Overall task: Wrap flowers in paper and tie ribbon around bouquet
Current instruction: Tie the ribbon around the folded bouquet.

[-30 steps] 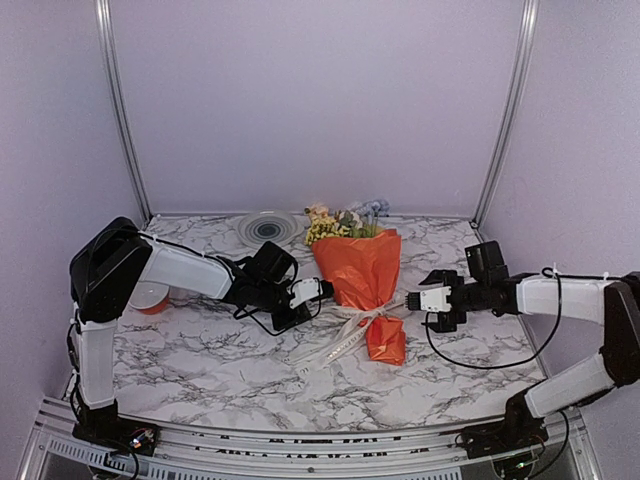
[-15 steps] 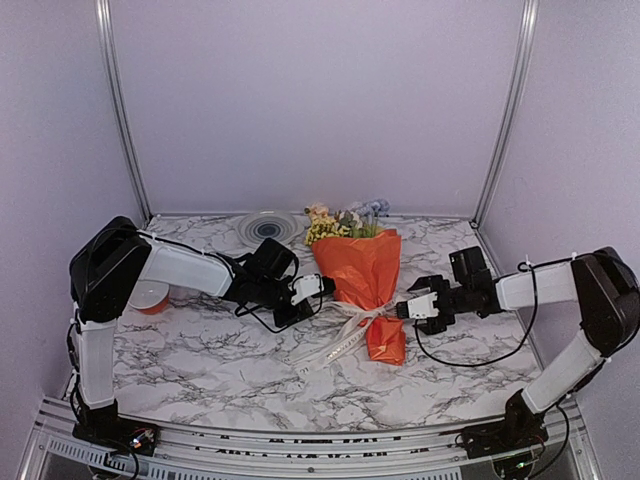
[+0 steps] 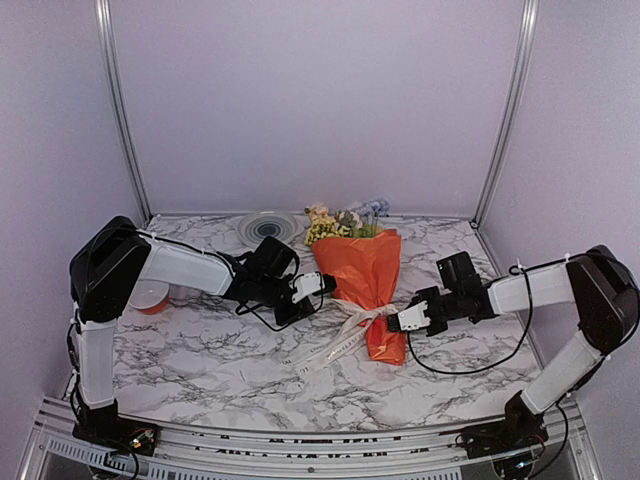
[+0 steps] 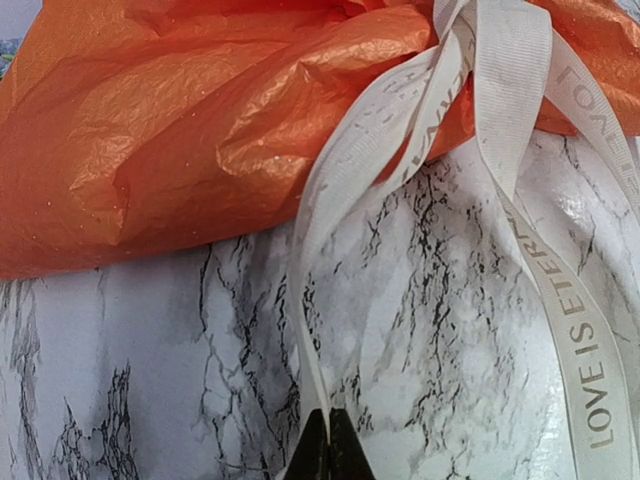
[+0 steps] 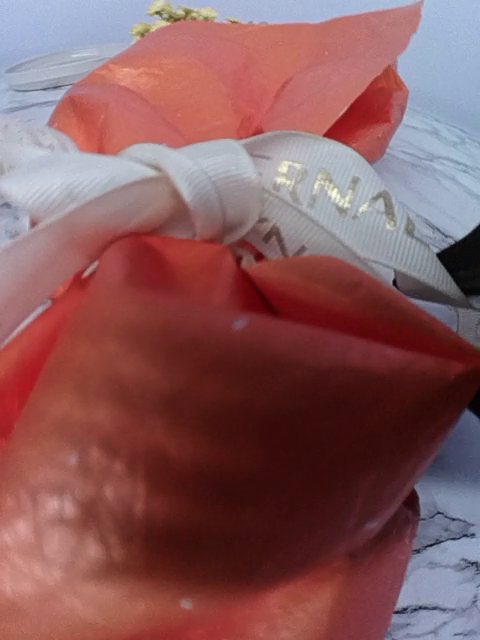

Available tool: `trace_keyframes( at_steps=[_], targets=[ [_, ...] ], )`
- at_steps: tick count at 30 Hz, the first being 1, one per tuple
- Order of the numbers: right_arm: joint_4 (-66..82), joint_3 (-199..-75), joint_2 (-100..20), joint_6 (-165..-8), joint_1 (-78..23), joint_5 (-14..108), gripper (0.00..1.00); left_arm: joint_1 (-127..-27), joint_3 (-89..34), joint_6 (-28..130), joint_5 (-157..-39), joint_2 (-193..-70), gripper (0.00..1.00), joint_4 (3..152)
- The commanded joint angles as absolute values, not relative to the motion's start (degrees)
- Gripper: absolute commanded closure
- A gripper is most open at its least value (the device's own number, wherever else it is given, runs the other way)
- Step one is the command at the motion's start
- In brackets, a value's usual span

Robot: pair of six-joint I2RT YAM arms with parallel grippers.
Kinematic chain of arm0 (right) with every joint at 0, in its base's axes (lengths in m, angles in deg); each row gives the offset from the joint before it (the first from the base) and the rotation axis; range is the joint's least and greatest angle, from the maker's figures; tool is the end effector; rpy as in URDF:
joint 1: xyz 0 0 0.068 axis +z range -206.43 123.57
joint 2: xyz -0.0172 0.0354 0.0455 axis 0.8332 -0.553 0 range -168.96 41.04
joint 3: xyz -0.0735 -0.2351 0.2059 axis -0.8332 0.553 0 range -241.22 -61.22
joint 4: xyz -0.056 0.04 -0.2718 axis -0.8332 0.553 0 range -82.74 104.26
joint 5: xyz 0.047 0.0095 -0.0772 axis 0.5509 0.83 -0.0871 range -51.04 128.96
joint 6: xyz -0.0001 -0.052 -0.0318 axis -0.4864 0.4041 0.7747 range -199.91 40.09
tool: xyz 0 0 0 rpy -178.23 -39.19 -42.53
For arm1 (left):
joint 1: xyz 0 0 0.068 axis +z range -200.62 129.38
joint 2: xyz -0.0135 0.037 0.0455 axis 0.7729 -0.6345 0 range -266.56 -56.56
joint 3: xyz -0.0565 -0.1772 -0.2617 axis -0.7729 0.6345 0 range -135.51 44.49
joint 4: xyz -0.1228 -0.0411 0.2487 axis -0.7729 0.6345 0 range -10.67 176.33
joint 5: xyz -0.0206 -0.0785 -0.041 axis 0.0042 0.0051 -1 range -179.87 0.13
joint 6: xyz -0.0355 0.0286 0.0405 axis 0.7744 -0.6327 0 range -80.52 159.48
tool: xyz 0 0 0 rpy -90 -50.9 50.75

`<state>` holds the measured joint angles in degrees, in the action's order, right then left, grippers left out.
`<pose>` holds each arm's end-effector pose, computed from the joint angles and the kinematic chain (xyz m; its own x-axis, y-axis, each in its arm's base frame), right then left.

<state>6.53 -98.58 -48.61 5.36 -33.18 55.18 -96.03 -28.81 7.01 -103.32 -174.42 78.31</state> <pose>0.2715 0.1305 0.1619 0.4774 -0.8364 -0.2694 -0.7617 -0.2410 -0.6015 0.3318 -0.3516 0.1660 0.0274 0.7160 -0.6976 0.9439 0.2113 0.2539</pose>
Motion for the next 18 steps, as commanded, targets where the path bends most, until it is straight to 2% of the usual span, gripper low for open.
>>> trace_keyframes(
  at_steps=[1, 3, 10, 18],
  targets=[
    [5.89, -97.68, -44.74, 3.89, -32.95, 54.71, 0.88, -95.47, -30.29, 8.82, -102.54, -172.92, 1.00, 75.30],
    [5.89, -97.73, -44.00, 3.72, -32.94, 54.70, 1.00, -95.36, -30.65, 9.87, -101.92, -172.68, 1.00, 73.58],
    [10.20, -99.52, -42.65, 2.24, -32.96, 55.65, 1.00, -95.03, -31.48, 11.93, -99.67, -172.25, 1.00, 67.58],
    [15.33, -97.63, -39.37, 1.71, -30.44, 51.90, 1.00, -94.46, -39.95, 15.21, -90.50, -180.02, 1.00, 67.20]
  ],
)
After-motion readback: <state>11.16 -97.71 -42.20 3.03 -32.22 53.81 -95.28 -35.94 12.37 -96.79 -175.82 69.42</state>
